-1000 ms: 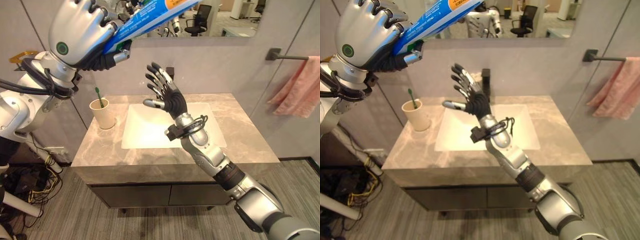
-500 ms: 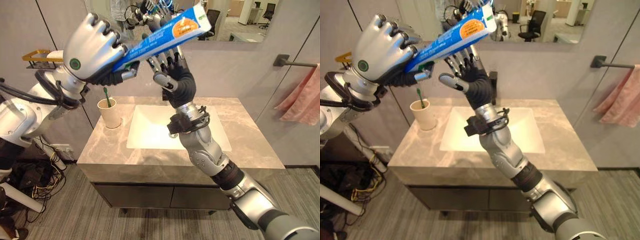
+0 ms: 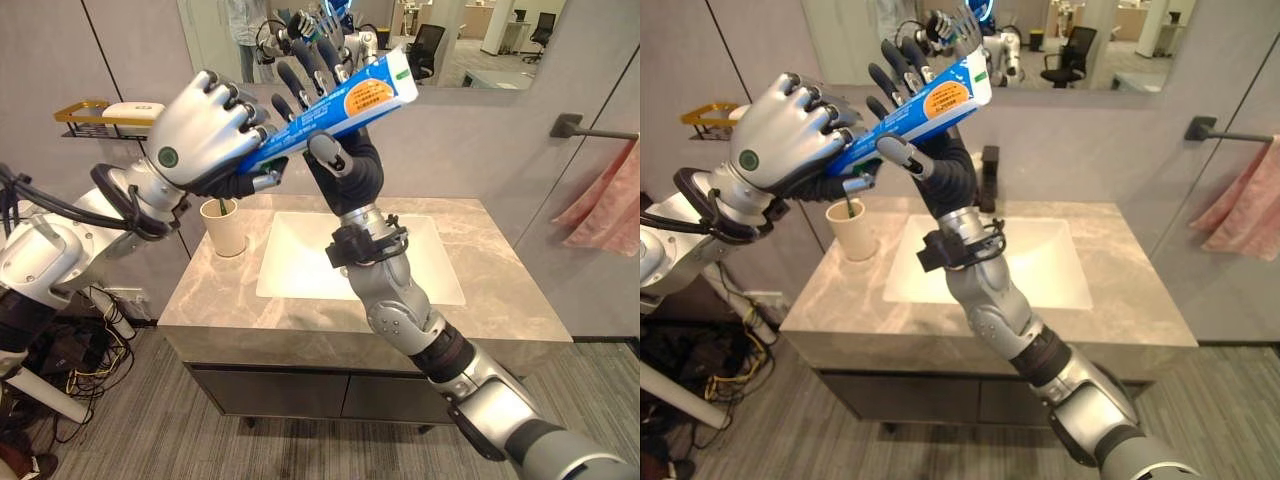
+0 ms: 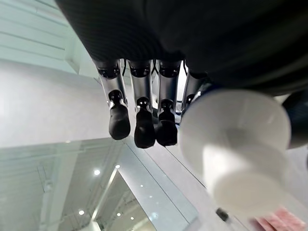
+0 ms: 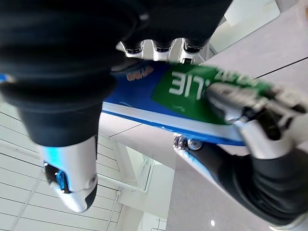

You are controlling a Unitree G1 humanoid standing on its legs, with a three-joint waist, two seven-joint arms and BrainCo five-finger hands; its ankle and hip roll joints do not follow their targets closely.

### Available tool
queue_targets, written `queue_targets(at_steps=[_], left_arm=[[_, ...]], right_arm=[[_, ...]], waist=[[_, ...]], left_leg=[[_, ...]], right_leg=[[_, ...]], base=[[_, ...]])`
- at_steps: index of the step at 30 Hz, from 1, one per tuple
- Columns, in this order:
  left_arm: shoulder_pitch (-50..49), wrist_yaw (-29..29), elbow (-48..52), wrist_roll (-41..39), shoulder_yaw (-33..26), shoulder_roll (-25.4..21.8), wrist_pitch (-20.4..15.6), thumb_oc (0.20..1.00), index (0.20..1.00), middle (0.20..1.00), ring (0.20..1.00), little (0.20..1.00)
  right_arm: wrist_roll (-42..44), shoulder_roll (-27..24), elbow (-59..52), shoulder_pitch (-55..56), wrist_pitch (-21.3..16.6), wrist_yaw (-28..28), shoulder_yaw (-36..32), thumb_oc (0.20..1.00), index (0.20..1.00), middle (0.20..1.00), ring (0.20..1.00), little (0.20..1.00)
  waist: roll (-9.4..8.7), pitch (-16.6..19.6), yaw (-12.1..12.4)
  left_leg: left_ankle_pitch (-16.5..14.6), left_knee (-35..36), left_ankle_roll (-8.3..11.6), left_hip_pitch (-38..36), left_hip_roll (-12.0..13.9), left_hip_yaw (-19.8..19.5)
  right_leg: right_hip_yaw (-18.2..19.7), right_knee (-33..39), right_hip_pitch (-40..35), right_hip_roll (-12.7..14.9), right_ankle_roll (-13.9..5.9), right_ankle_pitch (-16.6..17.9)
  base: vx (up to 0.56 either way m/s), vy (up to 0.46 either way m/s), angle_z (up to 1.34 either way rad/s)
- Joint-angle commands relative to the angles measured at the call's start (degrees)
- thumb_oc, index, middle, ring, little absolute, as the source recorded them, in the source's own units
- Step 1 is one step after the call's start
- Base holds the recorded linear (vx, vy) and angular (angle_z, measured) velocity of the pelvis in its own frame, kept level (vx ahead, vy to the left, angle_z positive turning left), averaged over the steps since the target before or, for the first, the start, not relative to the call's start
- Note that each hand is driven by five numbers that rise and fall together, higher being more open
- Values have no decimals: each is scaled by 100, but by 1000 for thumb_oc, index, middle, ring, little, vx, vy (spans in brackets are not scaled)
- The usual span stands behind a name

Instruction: Put brush and paste in cup on sink, flatten towel.

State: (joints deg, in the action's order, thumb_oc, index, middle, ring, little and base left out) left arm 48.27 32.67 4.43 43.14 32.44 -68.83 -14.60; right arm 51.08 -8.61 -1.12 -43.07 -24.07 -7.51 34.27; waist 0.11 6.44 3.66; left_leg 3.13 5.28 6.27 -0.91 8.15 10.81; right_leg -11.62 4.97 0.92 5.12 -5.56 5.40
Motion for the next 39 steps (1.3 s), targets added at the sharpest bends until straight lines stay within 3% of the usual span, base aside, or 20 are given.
queue_targets(at_steps=[1,22,25,26,29,36,39], left_arm=[[259,-43,-187,-316,47,-61,117,200,200,200,200,200],[-293,-203,-252,-555,-291,380,-18,200,200,200,200,200],[-293,-227,-251,-625,-326,448,-25,200,200,200,200,200],[-281,-228,-241,-629,-328,470,-22,200,200,200,200,200],[-243,-240,-275,-655,-320,531,-13,200,200,200,200,200],[-259,-370,-105,-854,-413,602,-61,200,200,200,200,200],[-558,-500,188,-1176,-826,672,-83,200,200,200,200,200]], right_arm=[[72,322,97,-529,-386,38,-87,1000,1000,1000,1000,1000],[132,457,101,-337,-529,-128,-333,1000,1000,1000,1000,1000],[108,419,69,-329,-516,-127,-319,802,802,802,802,802],[148,429,62,-323,-516,-113,-313,595,595,595,595,595],[221,502,88,-306,-556,-91,-339,200,200,200,200,200],[162,455,-20,-205,-587,-174,-457,200,200,200,200,200],[60,491,-56,-102,-633,-335,-676,200,200,200,200,200]], waist=[[-448,296,103],[-407,302,72],[-409,307,57],[-407,308,55],[-408,305,62],[-435,267,62],[-486,230,123]], left_leg=[[42,-28,-17,66,28,-307],[63,-28,-16,94,38,-314],[60,-28,-21,96,27,-312],[58,-28,-23,97,25,-312],[52,-28,-28,99,20,-318],[44,-28,-34,115,9,-324],[7,-28,-67,99,-9,-335]], right_leg=[[212,-9,-93,660,-359,91],[227,-16,-61,642,-333,87],[236,-17,-61,646,-333,96],[238,-17,-61,650,-333,97],[225,-17,-62,657,-335,104],[198,-17,-64,666,-351,109],[187,-12,-86,679,-355,98]], base=[[0,0,0],[0,0,0],[0,0,0],[0,0,0],[0,0,0],[0,0,0],[9,23,2]])
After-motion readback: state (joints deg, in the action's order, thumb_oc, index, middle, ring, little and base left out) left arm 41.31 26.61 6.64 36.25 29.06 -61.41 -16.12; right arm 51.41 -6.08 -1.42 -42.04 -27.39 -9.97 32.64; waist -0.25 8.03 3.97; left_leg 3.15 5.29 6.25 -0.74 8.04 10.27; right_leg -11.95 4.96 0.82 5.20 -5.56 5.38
